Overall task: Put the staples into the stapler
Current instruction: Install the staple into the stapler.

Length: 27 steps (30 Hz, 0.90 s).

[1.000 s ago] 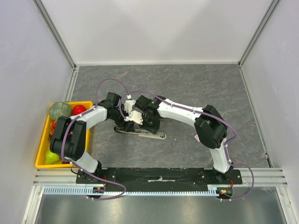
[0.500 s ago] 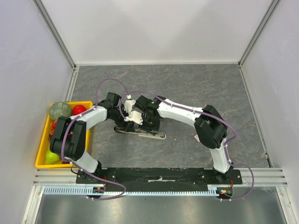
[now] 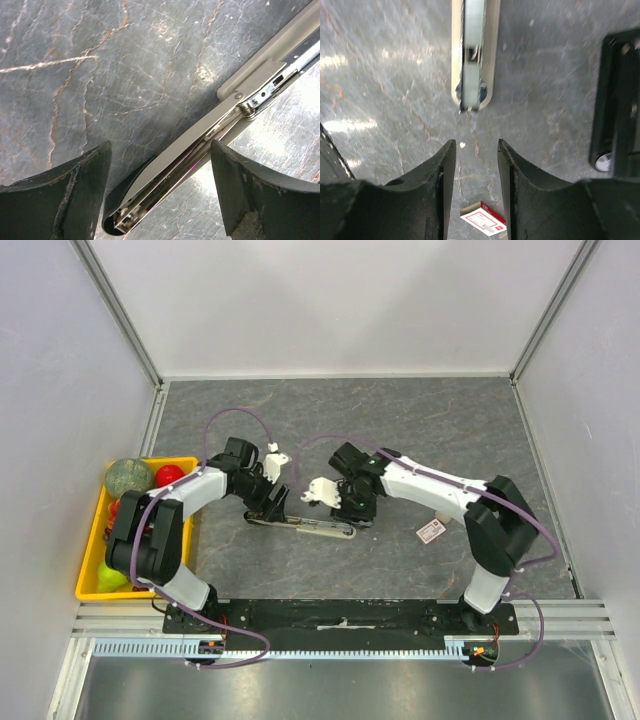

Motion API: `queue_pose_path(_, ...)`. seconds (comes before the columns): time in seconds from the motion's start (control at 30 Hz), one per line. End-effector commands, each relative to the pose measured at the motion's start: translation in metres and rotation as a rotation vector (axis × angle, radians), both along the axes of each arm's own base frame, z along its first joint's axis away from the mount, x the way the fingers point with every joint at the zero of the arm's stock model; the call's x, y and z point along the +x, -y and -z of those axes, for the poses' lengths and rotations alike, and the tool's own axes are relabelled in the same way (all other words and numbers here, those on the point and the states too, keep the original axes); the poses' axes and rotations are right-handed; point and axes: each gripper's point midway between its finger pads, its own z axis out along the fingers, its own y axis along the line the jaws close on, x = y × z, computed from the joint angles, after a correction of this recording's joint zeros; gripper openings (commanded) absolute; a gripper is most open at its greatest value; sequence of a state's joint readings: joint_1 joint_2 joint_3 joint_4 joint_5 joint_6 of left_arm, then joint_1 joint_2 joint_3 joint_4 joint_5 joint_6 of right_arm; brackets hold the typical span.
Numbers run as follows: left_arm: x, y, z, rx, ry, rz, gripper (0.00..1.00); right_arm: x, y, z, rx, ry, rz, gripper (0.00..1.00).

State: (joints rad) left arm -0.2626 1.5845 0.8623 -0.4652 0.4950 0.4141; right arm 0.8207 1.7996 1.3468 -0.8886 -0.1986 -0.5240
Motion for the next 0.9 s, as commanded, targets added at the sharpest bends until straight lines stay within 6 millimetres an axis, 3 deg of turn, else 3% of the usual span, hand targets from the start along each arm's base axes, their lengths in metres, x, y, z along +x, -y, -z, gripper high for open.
queue_pose_path(0.0,0.015,-0.018,-0.017,0.046,0.114,0.013,0.86,-0.006,-0.002,-0.004,0.135,0.059,-0.087,0.46)
queue_pose_path(0.07,0.017,-0.020,-0.022,0.043,0.129,0.025,0.87,-0.007,-0.003,0.003,0.166,0.063,-0.085,0.47)
queue_pose_path(0.37,0.011,-0.036,-0.044,0.050,0.263,0.228,0.91,0.001,-0.030,0.000,0.307,0.088,-0.074,0.47)
queue_pose_path(0.53,0.002,-0.037,-0.038,0.066,0.317,0.369,0.91,0.003,-0.034,0.014,0.290,0.049,-0.049,0.47)
queue_pose_path(0.7,-0.013,-0.041,-0.021,0.076,0.238,0.451,0.91,-0.006,-0.033,0.027,0.273,-0.009,-0.048,0.45)
queue_pose_path(0.87,-0.022,-0.041,-0.007,0.067,0.197,0.484,0.90,-0.009,-0.031,0.031,0.263,-0.026,-0.046,0.36)
